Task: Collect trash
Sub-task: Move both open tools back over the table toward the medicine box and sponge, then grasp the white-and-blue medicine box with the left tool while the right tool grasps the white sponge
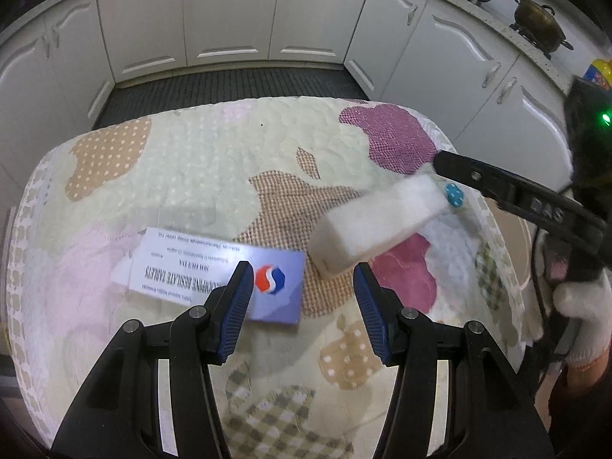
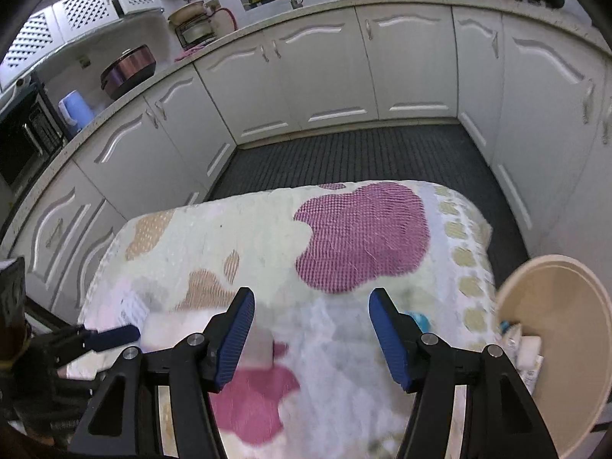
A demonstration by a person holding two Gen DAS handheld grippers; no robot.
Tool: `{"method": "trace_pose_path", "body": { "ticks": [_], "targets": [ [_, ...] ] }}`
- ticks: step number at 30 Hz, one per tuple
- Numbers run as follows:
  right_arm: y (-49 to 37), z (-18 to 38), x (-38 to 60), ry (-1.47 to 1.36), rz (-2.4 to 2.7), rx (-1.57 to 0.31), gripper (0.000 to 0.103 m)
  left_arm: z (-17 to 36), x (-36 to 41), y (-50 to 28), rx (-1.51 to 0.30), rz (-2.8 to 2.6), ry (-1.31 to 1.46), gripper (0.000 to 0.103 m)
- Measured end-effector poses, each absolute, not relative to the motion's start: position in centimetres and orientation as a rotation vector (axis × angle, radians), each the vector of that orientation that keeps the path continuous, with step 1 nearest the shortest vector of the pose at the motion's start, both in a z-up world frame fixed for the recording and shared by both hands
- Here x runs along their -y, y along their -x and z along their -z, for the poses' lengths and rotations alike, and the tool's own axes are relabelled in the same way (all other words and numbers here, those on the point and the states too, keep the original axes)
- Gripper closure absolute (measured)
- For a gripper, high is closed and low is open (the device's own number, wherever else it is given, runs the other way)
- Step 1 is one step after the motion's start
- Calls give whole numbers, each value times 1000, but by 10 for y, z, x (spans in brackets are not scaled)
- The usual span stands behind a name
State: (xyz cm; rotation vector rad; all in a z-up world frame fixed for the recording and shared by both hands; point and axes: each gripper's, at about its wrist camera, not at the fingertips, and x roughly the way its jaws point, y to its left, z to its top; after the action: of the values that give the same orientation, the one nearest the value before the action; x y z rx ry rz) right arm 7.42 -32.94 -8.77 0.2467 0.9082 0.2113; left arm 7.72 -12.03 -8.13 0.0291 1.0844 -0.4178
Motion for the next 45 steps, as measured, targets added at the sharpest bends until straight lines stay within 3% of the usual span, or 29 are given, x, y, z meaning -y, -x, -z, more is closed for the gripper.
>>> {"method": "trace_pose_path", "body": {
  "ticks": [8,29,32,40,45],
  "targets": [
    [-95,108,326,-334,-366,-961,43,88,120,-96,-1089,402,-38,50],
    [-8,99,324,-266,-393,-987,43,64,99,-106,-1061,484,81,50],
    [-2,90,321,-303,-399,-968,37,58,85,-100,-1051,477,81,50],
    [-10,91,262,-280,-427,-1000,35,60,39,-98,-1070,372,130,50],
    [-29,107,234,-247,-379,-1061,31,67,26,-106,-1084,348,150,41]
  ]
}}
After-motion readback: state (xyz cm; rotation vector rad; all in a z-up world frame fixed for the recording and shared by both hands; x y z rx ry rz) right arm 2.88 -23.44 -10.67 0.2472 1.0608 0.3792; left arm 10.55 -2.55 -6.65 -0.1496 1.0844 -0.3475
